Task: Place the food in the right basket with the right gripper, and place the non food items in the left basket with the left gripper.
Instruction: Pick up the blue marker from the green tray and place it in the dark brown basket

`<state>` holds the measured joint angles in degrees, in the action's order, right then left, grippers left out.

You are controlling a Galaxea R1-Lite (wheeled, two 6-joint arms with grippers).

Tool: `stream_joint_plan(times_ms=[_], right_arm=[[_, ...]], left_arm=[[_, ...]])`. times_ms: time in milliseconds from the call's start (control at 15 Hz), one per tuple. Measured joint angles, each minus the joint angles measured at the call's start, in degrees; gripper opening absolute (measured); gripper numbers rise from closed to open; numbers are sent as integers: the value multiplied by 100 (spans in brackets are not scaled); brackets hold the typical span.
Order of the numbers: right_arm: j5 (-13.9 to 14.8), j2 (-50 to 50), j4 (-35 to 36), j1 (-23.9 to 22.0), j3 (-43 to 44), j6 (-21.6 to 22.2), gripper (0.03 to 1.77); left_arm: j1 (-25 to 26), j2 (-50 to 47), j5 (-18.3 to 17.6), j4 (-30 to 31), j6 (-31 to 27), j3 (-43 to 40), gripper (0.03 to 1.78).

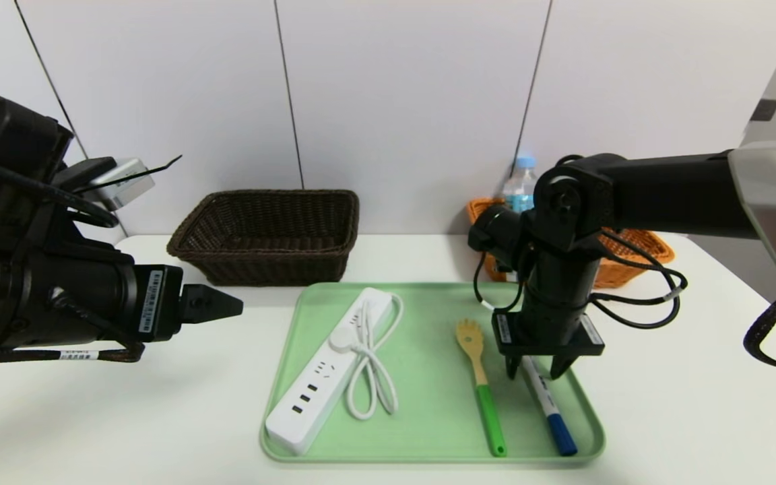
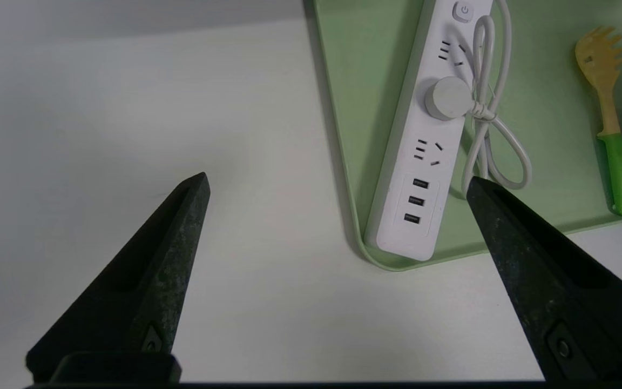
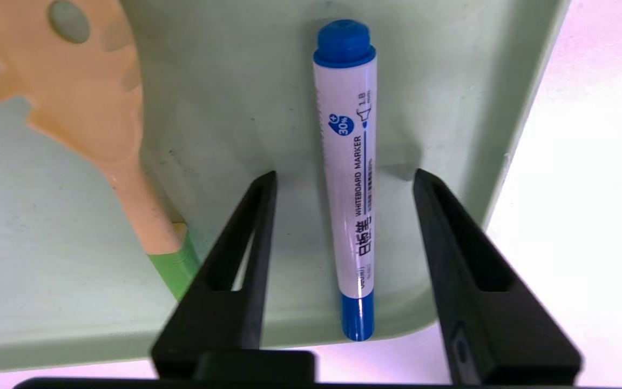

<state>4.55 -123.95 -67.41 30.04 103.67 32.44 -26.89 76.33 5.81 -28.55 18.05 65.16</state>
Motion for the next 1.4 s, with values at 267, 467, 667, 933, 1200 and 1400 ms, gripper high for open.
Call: stream_joint_plan(times_ms=[267, 467, 667, 933, 1200, 1400], right_arm=[[-6, 9, 7, 0, -4, -6, 19], [0, 46, 11, 0, 16, -2, 19], [13, 234, 16, 6, 149, -15, 19], [82, 722, 190, 312, 724, -138, 19], [873, 1064, 1537, 924, 822, -394, 19], [1686, 1009, 2751, 1191, 824, -446, 19]], left_arm=[[0, -39, 7, -16, 2, -2, 169], [0, -54, 11, -20, -6, 5, 169], [0, -61, 18, -28, -6, 7, 169], [0, -63, 20, -30, -4, 0, 169], [-6, -89, 62, -185, -6, -50, 169], [-11, -144, 206, -363, -9, -66, 169]])
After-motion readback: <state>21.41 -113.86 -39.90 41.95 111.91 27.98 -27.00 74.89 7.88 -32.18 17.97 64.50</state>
